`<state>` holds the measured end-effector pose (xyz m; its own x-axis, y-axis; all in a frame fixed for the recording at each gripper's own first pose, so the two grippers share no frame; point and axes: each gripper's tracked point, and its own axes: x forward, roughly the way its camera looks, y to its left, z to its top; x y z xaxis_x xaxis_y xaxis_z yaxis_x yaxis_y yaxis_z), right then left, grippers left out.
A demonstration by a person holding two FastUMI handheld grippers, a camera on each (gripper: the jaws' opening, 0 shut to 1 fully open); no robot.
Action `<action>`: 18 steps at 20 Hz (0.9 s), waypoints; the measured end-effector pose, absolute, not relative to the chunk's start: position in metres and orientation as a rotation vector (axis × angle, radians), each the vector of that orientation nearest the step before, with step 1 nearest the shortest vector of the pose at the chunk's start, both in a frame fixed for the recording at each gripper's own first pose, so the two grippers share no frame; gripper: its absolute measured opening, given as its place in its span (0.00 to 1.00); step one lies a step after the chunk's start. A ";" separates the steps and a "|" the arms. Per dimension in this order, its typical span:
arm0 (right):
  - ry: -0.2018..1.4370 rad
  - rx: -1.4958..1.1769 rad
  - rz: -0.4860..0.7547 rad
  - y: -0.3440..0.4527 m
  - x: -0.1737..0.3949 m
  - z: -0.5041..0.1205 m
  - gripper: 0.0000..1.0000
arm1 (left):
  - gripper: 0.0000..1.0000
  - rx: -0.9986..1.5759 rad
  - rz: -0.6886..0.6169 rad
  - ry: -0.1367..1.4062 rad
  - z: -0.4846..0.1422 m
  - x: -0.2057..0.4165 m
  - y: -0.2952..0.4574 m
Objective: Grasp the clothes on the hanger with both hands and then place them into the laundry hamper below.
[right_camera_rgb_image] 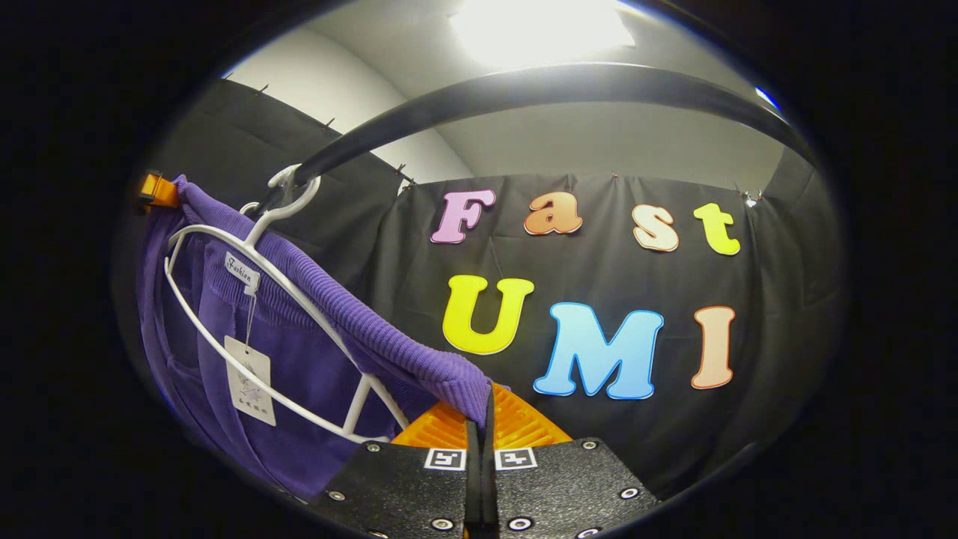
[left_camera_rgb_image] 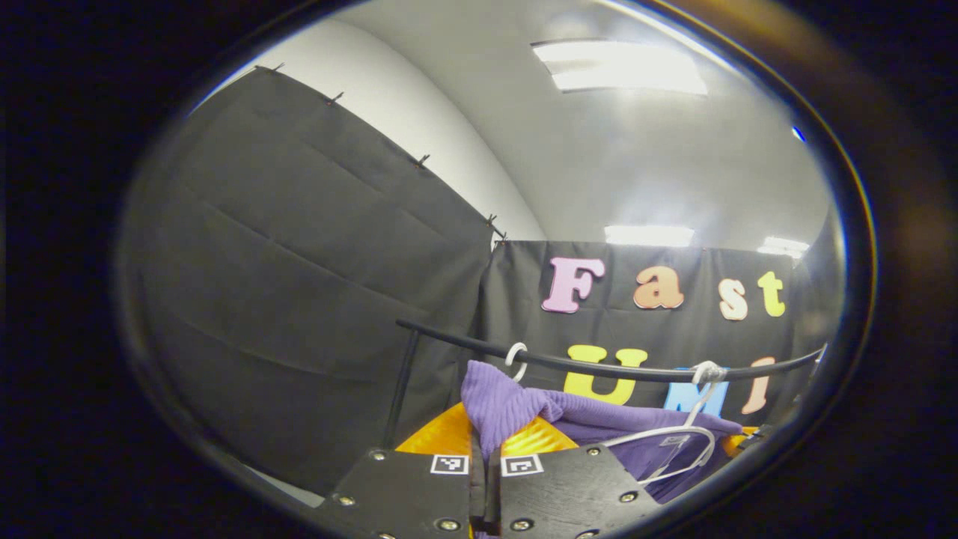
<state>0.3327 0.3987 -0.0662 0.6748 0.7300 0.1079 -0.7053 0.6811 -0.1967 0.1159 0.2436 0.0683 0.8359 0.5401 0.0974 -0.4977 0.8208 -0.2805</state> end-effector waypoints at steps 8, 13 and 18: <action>-0.203 -0.195 0.788 0.405 0.312 -0.056 0.00 | 0.00 -0.298 0.480 -0.136 0.058 0.123 0.263; -0.193 -0.197 0.762 0.407 0.311 -0.058 0.00 | 0.01 -0.301 0.424 -0.096 0.044 0.126 0.271; -0.171 -0.206 0.751 0.412 0.307 -0.065 0.00 | 0.00 -0.297 0.395 -0.040 0.020 0.123 0.276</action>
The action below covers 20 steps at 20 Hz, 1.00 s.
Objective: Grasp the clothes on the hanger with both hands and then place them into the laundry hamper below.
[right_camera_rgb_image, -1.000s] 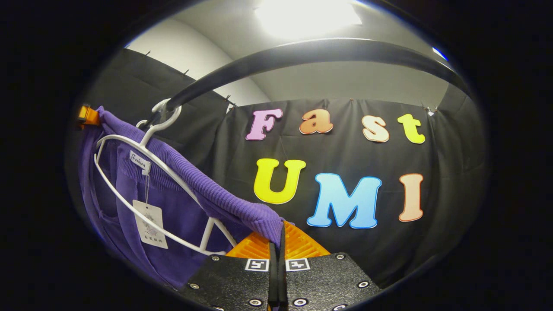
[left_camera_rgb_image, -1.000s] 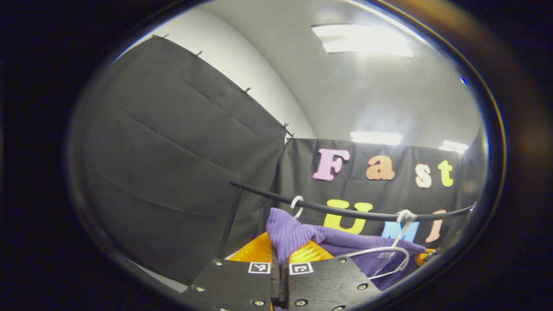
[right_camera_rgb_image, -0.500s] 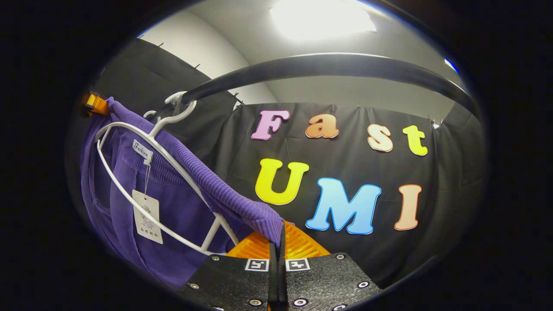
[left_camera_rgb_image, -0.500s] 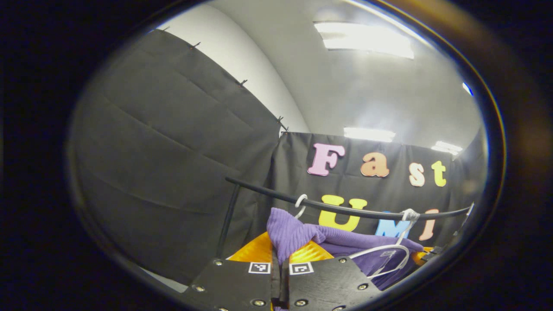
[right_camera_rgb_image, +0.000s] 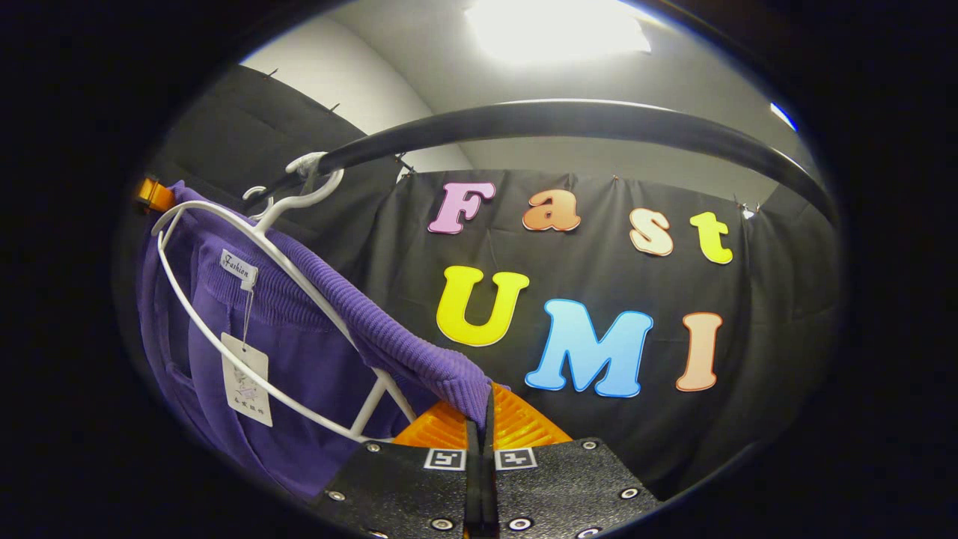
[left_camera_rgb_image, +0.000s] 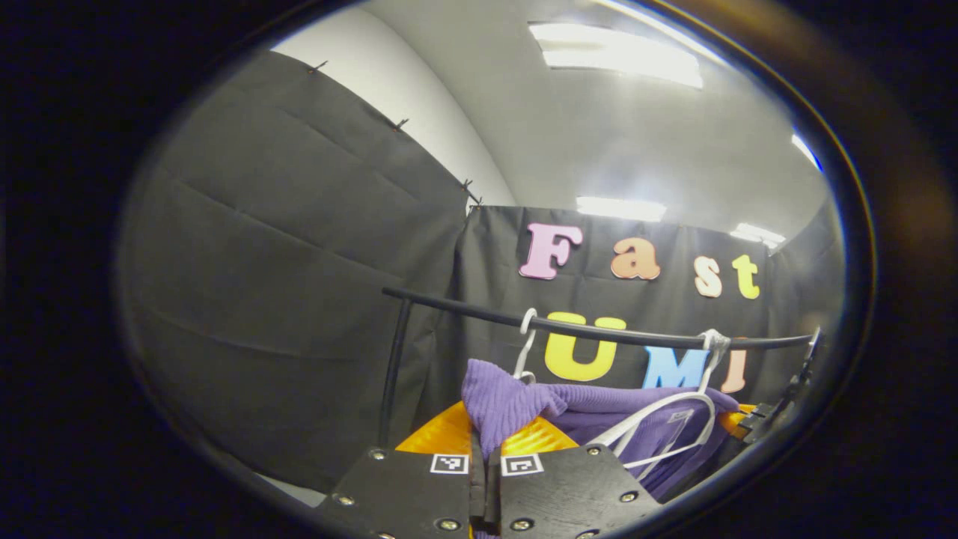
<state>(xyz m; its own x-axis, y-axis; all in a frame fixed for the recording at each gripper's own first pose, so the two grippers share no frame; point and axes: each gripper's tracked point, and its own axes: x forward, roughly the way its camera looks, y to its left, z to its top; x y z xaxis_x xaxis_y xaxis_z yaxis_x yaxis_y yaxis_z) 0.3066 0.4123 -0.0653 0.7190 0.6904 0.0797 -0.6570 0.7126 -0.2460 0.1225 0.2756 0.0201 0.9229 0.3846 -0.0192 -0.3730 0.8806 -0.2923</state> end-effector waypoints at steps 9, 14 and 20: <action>-0.158 -0.241 0.729 0.405 0.300 -0.078 0.00 | 0.01 -0.415 0.370 -0.013 -0.034 0.121 0.268; -0.145 -0.250 0.727 0.399 0.306 -0.088 0.00 | 0.01 -0.422 0.359 0.017 -0.057 0.121 0.246; -0.130 -0.258 0.732 0.389 0.325 -0.102 0.00 | 0.01 -0.456 0.374 0.073 -0.085 0.127 0.214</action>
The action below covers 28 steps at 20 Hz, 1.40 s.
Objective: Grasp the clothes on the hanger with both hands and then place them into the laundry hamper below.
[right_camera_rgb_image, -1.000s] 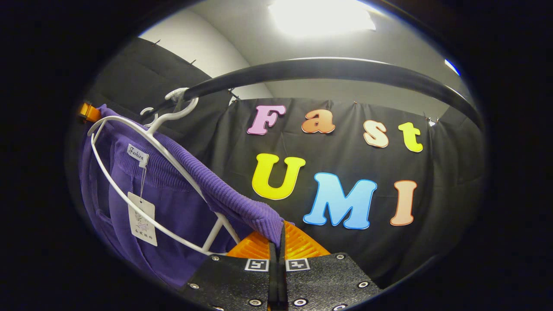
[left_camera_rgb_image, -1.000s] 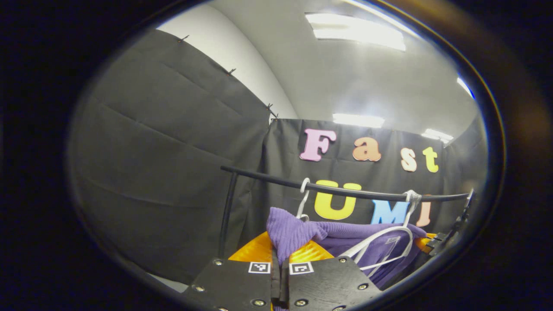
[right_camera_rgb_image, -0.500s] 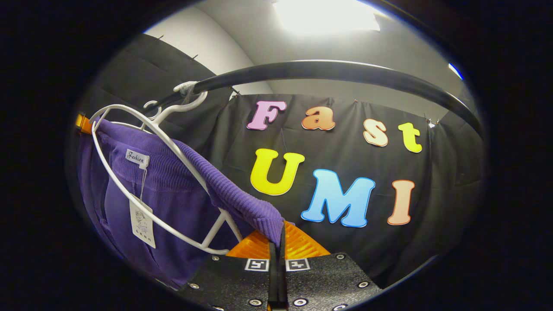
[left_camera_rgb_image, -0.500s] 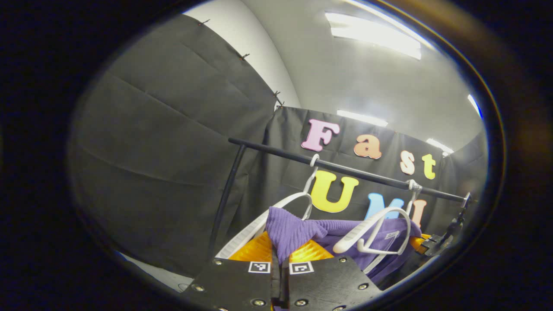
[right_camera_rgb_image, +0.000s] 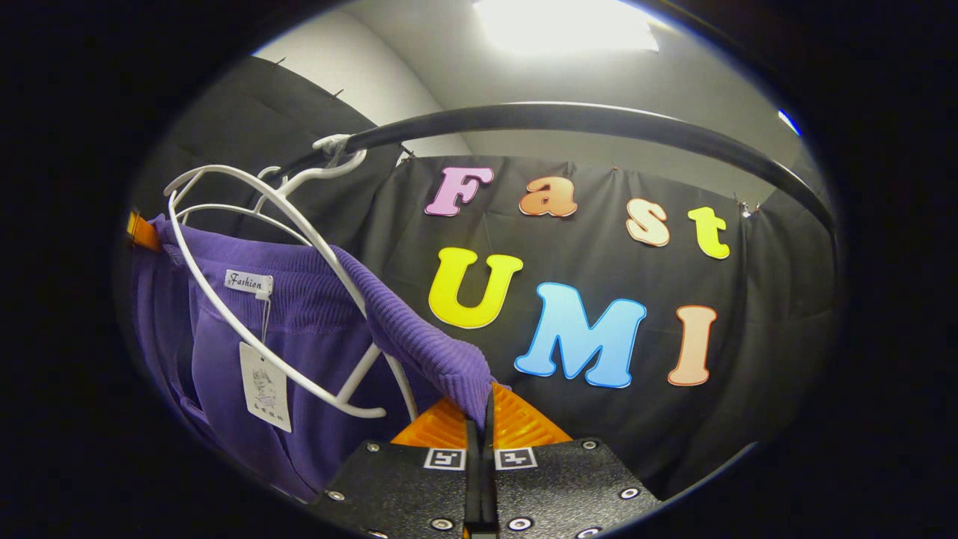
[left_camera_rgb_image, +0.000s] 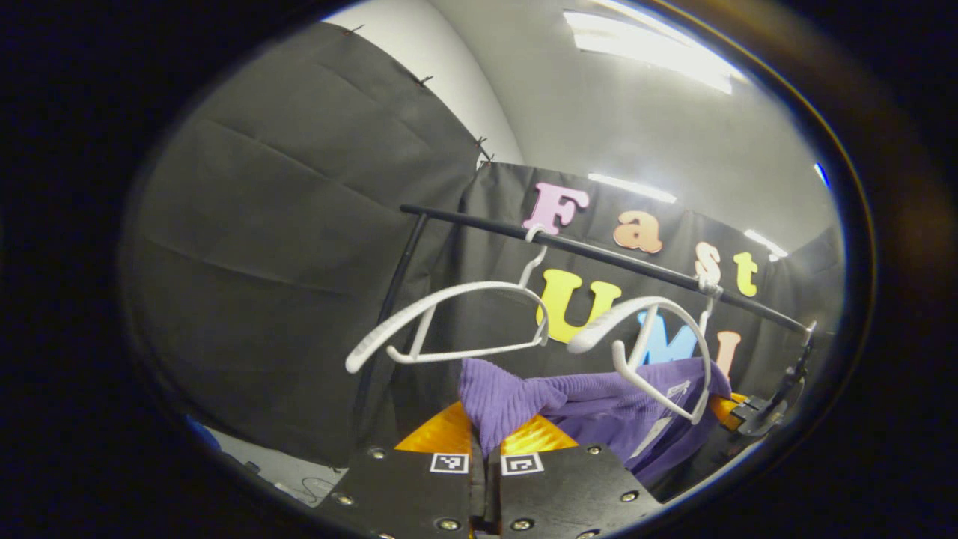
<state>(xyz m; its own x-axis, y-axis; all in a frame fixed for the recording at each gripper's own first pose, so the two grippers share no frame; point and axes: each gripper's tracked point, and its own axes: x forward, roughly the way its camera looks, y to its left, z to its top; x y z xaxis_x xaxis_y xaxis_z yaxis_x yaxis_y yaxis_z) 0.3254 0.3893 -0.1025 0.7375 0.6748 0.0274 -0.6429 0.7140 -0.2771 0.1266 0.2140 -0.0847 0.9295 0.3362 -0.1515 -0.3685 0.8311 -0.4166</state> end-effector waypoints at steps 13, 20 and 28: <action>-0.090 -0.323 0.755 0.364 0.331 -0.158 0.00 | 0.01 -0.482 0.405 0.183 -0.128 0.139 0.152; 0.134 -0.271 0.694 0.314 0.340 -0.210 0.00 | 0.01 -0.491 0.391 0.229 -0.147 0.146 0.125; 0.227 -0.266 0.707 0.282 0.279 -0.219 0.00 | 0.01 -0.527 0.381 0.285 -0.164 0.099 0.115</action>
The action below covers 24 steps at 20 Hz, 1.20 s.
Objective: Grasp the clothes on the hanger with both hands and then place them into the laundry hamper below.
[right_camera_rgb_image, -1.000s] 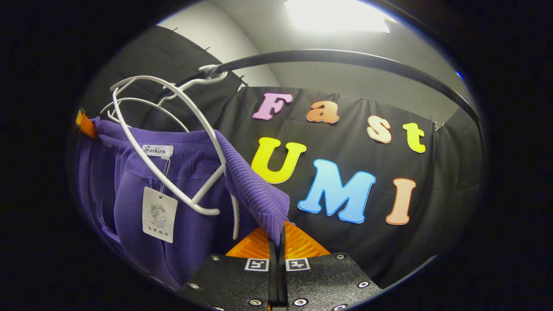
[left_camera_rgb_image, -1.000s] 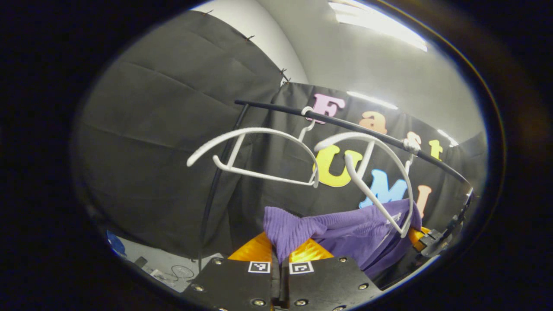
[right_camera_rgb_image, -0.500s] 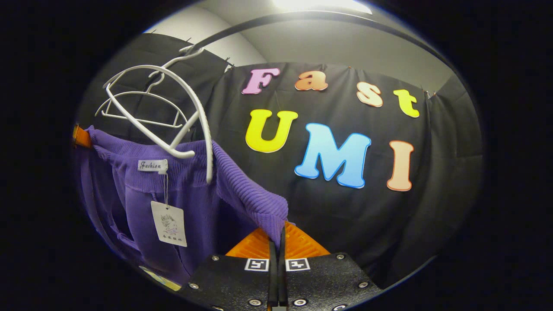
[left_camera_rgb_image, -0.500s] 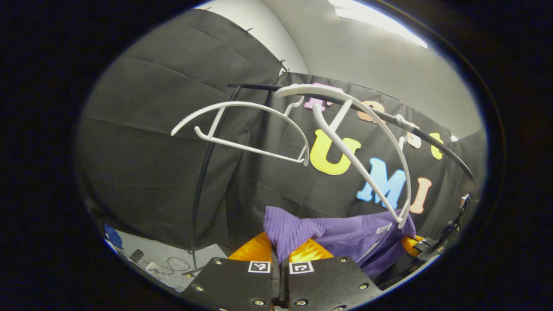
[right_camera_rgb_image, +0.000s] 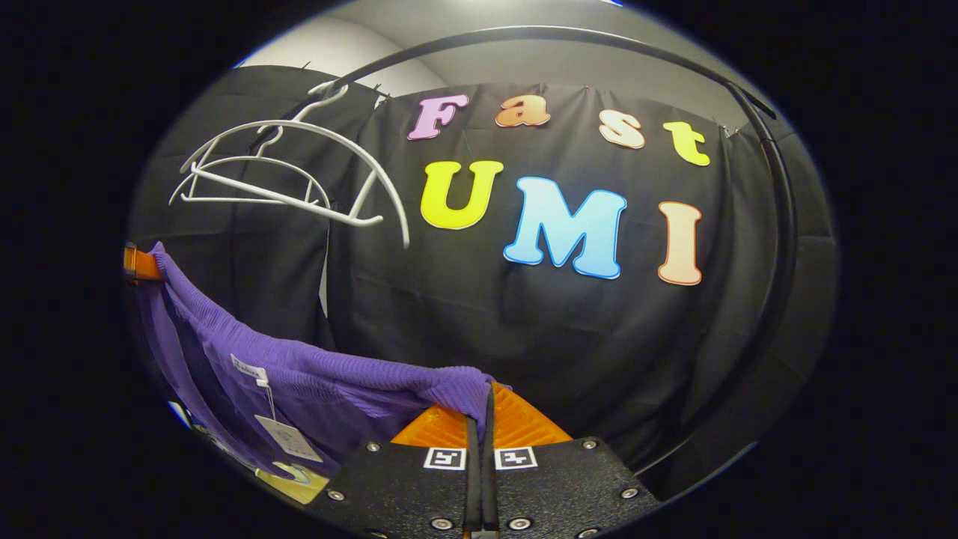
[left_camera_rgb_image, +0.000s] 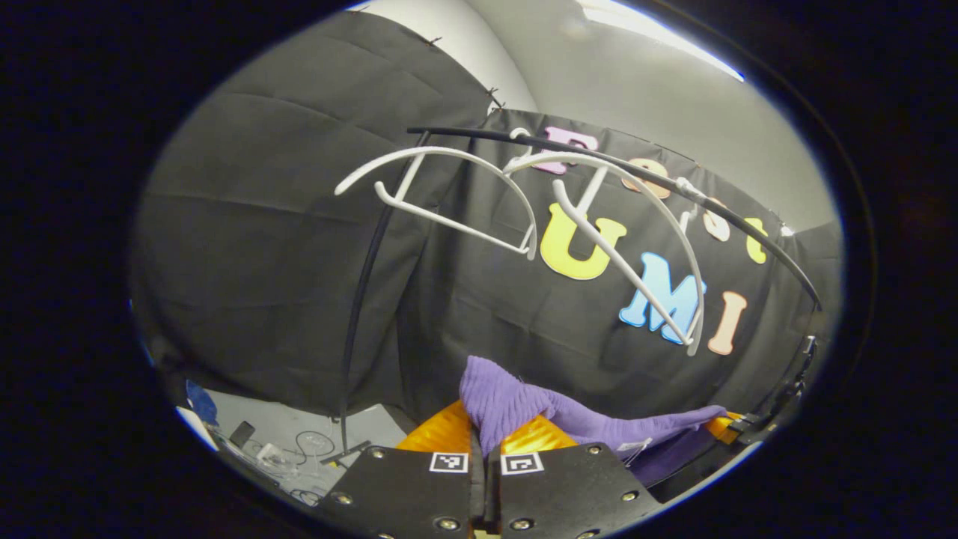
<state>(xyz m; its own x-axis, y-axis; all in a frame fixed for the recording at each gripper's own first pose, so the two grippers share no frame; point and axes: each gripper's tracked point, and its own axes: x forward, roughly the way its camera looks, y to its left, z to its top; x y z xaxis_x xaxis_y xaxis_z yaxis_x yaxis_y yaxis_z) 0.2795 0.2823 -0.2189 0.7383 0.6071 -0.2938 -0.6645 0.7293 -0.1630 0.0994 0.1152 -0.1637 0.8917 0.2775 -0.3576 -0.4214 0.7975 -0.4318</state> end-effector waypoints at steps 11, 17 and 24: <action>0.294 -0.238 0.632 0.282 0.143 -0.186 0.00 | 0.01 -0.506 0.126 0.361 -0.159 0.016 0.116; 0.363 -0.207 0.554 0.274 0.054 -0.195 0.00 | 0.01 -0.559 -0.052 0.436 -0.185 -0.011 0.094; 0.552 -0.157 0.529 0.273 -0.009 -0.253 0.00 | 0.01 -0.530 -0.124 0.555 -0.246 -0.054 0.081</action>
<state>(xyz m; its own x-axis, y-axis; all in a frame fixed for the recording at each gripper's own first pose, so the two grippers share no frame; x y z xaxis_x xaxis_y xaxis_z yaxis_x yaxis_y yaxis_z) -0.0091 0.2734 -0.2532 0.7225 0.4356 -0.5369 -0.5178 0.8555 -0.0026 -0.0536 0.0810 -0.2460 0.8465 -0.2518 -0.4691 -0.0276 0.8592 -0.5109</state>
